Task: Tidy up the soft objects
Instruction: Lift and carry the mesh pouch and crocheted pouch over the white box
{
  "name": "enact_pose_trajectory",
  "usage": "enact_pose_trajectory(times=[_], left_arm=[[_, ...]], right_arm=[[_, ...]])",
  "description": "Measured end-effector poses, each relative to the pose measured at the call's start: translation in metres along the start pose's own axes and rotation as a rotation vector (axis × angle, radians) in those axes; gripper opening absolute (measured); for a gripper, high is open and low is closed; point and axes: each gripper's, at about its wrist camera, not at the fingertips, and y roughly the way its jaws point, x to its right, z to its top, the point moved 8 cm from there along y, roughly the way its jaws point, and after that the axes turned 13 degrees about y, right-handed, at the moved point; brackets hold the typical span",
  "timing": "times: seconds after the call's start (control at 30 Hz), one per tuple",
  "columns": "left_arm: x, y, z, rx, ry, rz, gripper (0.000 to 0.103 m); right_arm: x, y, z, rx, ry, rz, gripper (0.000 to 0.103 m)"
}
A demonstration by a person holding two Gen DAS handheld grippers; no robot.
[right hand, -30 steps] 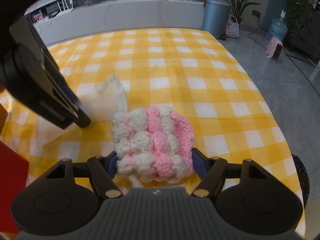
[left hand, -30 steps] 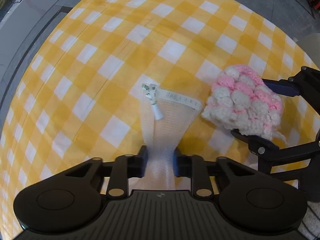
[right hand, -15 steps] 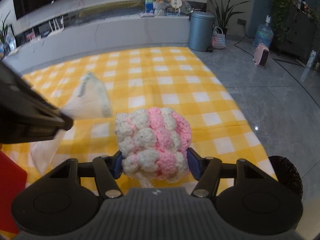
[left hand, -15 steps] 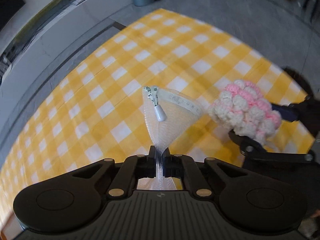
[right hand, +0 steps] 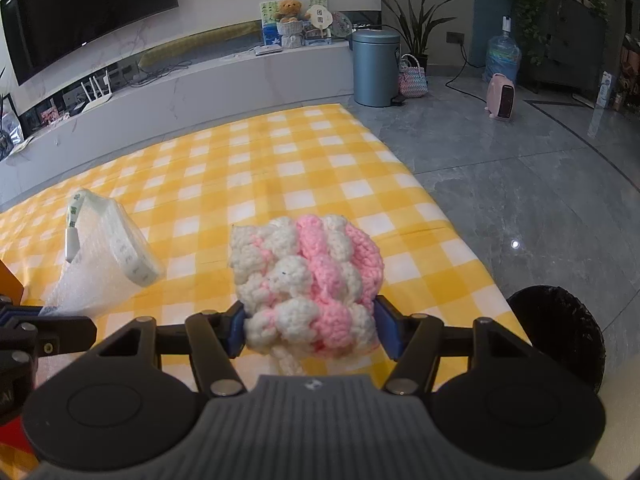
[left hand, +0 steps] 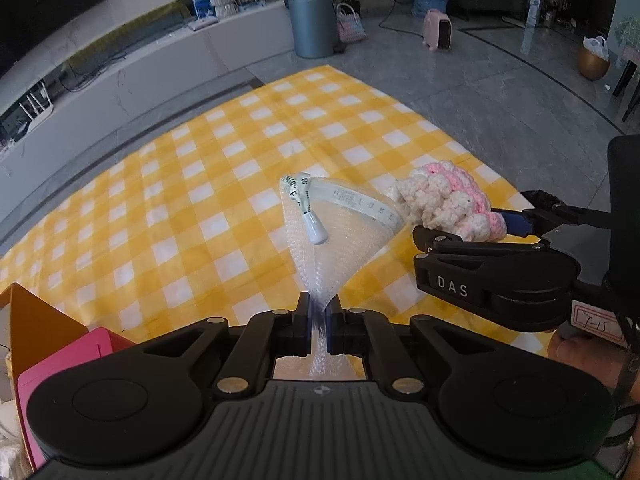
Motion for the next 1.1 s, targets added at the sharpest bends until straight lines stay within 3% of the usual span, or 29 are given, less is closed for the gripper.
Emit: enact_pose_trajectory(times=[0.2,0.33,0.53,0.8,0.97,1.1], left_arm=[[-0.003,-0.013,0.012,0.042,-0.014,0.003,0.007],[-0.023,-0.041,0.018,0.104,-0.023,0.035,0.007],[-0.07,-0.113,0.01,0.226,-0.029,0.111,0.007],[-0.14,-0.191,-0.047,0.322,-0.142,0.228,0.007],[-0.178,-0.215,-0.095,0.365,-0.292,0.265,0.007],[-0.206,-0.231,-0.137,0.383,-0.389,0.3,0.007]], right_arm=[[0.003,-0.008,0.007,0.039,0.037,-0.005,0.062],[-0.008,-0.015,0.01,0.033,0.041,0.066,0.063],[-0.031,-0.033,0.018,0.063,0.083,0.19,0.063],[-0.098,-0.095,0.027,0.163,0.044,0.422,0.063],[-0.149,-0.149,0.025,0.299,-0.011,0.47,0.063],[-0.196,-0.189,0.012,0.351,-0.105,0.521,0.063]])
